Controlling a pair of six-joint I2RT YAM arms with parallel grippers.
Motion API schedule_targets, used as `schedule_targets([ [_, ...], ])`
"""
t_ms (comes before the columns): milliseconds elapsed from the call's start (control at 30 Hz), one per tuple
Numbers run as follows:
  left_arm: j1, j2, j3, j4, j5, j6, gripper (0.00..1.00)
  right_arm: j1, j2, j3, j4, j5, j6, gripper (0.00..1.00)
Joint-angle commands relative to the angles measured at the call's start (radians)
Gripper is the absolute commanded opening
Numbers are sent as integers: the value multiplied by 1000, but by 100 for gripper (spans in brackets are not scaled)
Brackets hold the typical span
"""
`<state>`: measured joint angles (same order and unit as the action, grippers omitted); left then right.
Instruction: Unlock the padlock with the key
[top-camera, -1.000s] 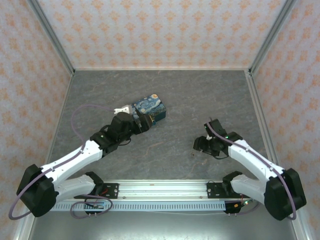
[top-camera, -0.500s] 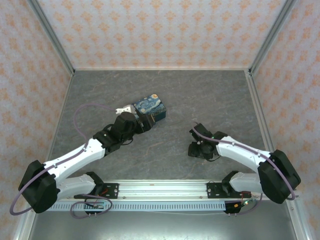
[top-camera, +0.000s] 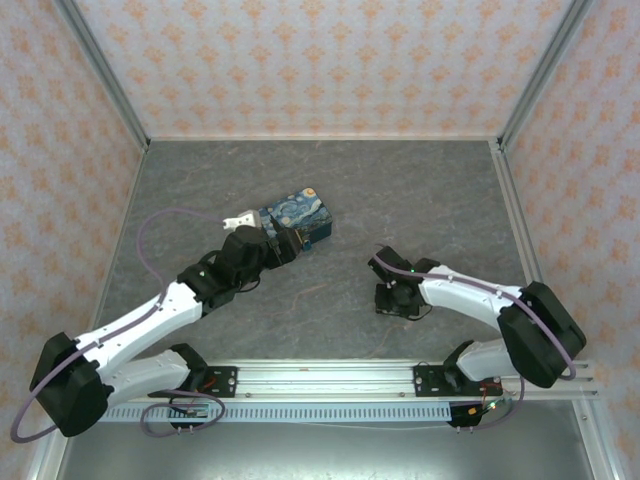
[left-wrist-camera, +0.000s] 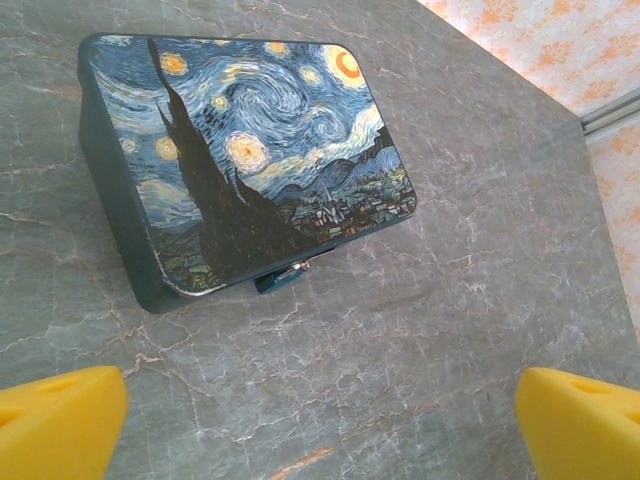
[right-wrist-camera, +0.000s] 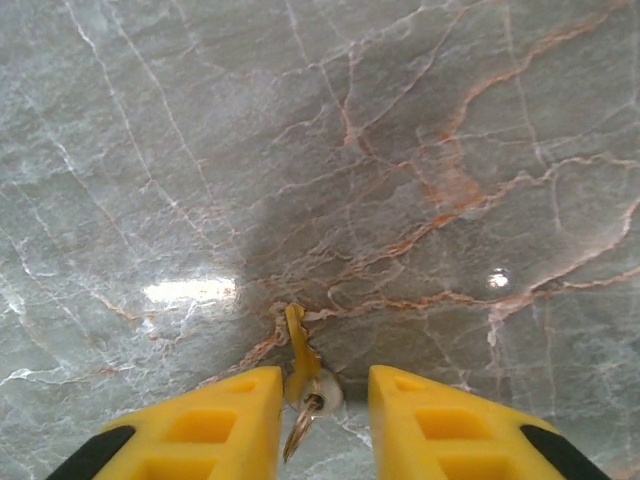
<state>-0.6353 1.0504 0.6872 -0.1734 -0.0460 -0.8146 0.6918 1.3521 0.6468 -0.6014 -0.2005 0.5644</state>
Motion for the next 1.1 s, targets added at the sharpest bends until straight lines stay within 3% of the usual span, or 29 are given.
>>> schedule_targets([
  [0, -12, -25, 14, -40, -50, -7, 100, 11, 21, 25, -11, 30, -3, 26],
  [400, -12, -81, -6, -76, -81, -14, 100, 17, 24, 23, -23, 32, -4, 1],
  [1067, -12, -126, 4, -129, -73, -12, 100, 17, -55, 56, -29, 132, -33, 0],
])
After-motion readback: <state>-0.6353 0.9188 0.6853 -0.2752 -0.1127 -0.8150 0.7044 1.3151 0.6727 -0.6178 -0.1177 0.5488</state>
